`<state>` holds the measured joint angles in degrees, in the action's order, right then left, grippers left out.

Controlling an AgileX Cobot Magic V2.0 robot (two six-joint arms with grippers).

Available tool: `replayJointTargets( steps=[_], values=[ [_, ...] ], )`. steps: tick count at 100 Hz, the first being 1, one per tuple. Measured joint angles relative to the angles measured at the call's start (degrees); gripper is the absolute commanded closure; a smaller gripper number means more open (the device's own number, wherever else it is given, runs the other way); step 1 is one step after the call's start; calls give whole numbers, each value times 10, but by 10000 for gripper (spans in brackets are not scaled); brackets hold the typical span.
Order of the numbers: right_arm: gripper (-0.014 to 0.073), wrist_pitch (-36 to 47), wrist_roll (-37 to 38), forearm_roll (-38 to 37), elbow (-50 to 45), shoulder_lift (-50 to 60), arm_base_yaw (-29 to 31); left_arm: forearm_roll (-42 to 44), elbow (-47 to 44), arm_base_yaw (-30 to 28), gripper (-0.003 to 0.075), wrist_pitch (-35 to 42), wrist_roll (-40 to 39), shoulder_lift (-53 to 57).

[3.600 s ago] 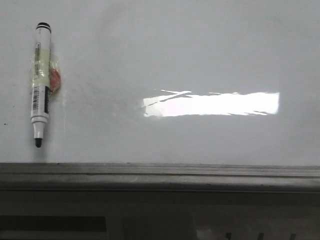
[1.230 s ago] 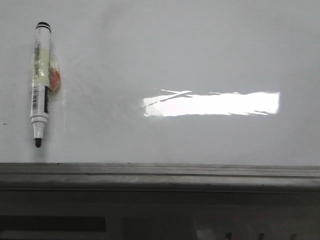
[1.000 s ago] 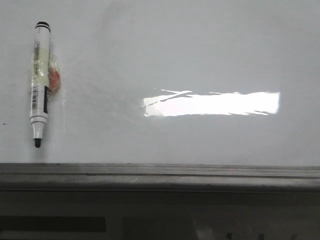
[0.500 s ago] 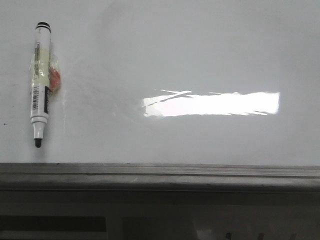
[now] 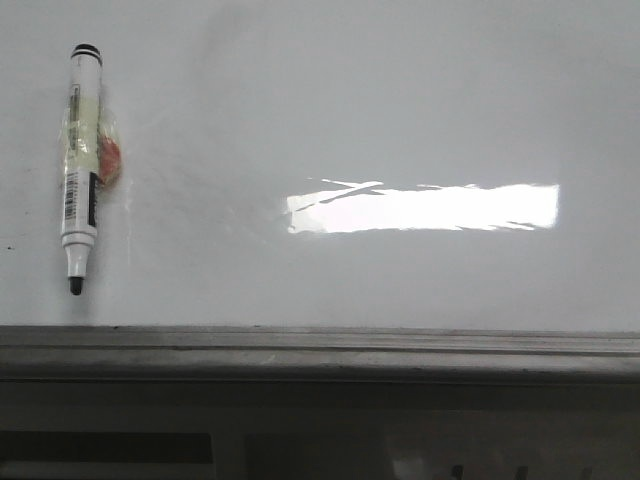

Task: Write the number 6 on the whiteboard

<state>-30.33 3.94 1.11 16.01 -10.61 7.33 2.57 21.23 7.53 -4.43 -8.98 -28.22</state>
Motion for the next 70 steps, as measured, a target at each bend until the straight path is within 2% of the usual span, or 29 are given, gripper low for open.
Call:
replayJointTargets(
  steps=[39, 53, 70],
  values=[
    [657, 0, 0, 0, 0, 0, 0, -2, -2, 257, 300, 10, 1, -66],
    [657, 0, 0, 0, 0, 0, 0, -26, -23, 313, 300, 44, 1, -120],
    [657, 0, 0, 0, 0, 0, 0, -49, -32, 353, 300, 101, 1, -173]
  ],
)
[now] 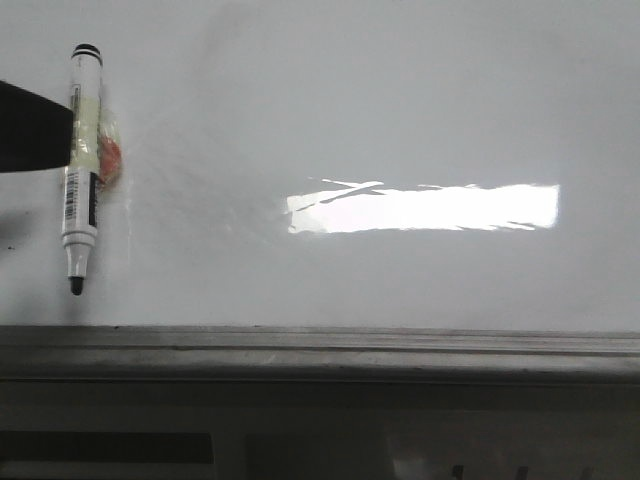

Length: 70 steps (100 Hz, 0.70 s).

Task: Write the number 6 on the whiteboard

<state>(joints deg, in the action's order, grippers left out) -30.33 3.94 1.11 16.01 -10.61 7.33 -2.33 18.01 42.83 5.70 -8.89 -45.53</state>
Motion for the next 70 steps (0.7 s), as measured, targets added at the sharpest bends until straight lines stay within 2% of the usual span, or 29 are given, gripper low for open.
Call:
replayJointTargets(
  steps=[18, 33, 70],
  values=[
    [657, 0, 0, 0, 0, 0, 0, -13, 0, 15, 335, 30, 0, -56],
    [657, 0, 0, 0, 0, 0, 0, -40, 0, 15, 335, 62, 0, -95],
    [657, 1, 0, 0, 0, 0, 0, -94, 0, 18, 335, 86, -2, -127]
  ],
)
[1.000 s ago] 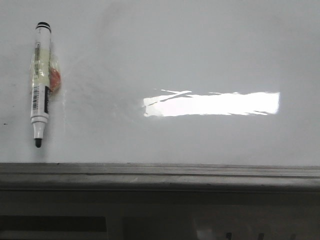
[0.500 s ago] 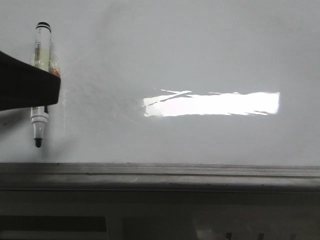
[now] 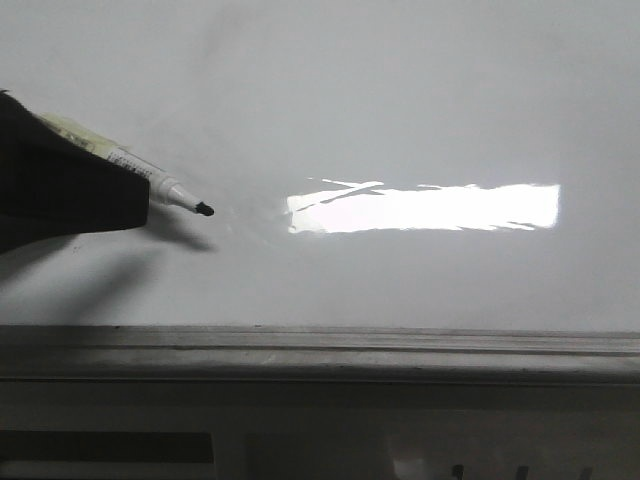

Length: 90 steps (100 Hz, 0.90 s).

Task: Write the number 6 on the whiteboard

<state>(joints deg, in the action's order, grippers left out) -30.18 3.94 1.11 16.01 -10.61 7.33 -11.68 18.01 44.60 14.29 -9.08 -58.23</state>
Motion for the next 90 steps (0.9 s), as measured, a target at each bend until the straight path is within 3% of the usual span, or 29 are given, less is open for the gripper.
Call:
replayJointTargets(
  steps=[22, 52, 64, 79, 90],
  values=[
    [657, 0, 0, 0, 0, 0, 0, -44, 0, 28, 253, 19, -25, -1],
    [657, 0, 0, 0, 0, 0, 0, -101, 0, 45, 274, 36, -74, -2],
    [657, 0, 0, 0, 0, 0, 0, -101, 0, 45, 421, 11, -74, 4],
    [657, -1, 0, 0, 0, 0, 0, -74, 0, 45, 738, -33, -42, 56],
    [657, -3, 0, 1, 0, 0, 0, -32, 0, 45, 741, -55, -27, 111]
  ],
)
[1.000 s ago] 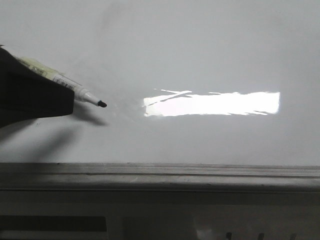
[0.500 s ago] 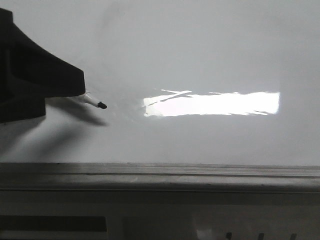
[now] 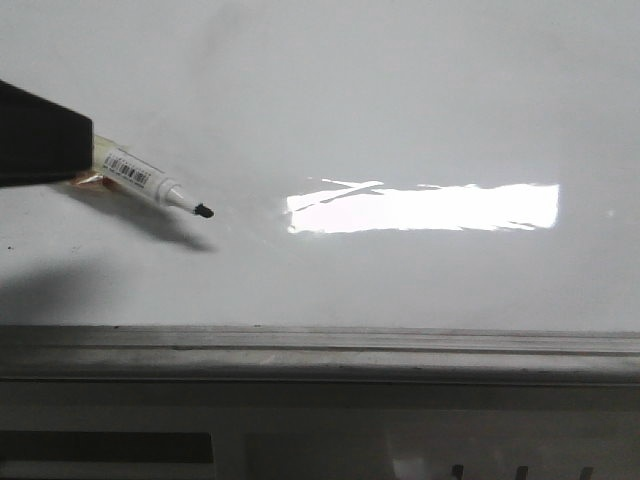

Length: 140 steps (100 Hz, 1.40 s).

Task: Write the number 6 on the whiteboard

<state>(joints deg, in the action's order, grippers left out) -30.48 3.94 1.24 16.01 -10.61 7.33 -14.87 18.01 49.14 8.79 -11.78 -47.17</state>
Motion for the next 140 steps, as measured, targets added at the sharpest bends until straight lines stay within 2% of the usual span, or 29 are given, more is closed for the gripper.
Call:
replayJointTargets(
  steps=[28, 66, 79, 91, 117, 140],
  values=[
    [657, -1, 0, 0, 0, 0, 0, 117, 0, 0, 741, -59, 10, 117],
    [657, -1, 0, 0, 0, 0, 0, 130, 0, 0, 741, -63, 11, 134],
    [657, -1, 0, 0, 0, 0, 0, 133, -18, -9, 741, -77, 11, 172],
    [657, -1, 0, 0, 0, 0, 0, 143, -56, -63, 741, -78, 11, 240],
    [657, -1, 0, 0, 0, 0, 0, 149, -180, -232, 741, -83, 11, 394],
    [657, -1, 0, 0, 0, 0, 0, 165, -181, -357, 741, -140, 11, 475]
  ],
)
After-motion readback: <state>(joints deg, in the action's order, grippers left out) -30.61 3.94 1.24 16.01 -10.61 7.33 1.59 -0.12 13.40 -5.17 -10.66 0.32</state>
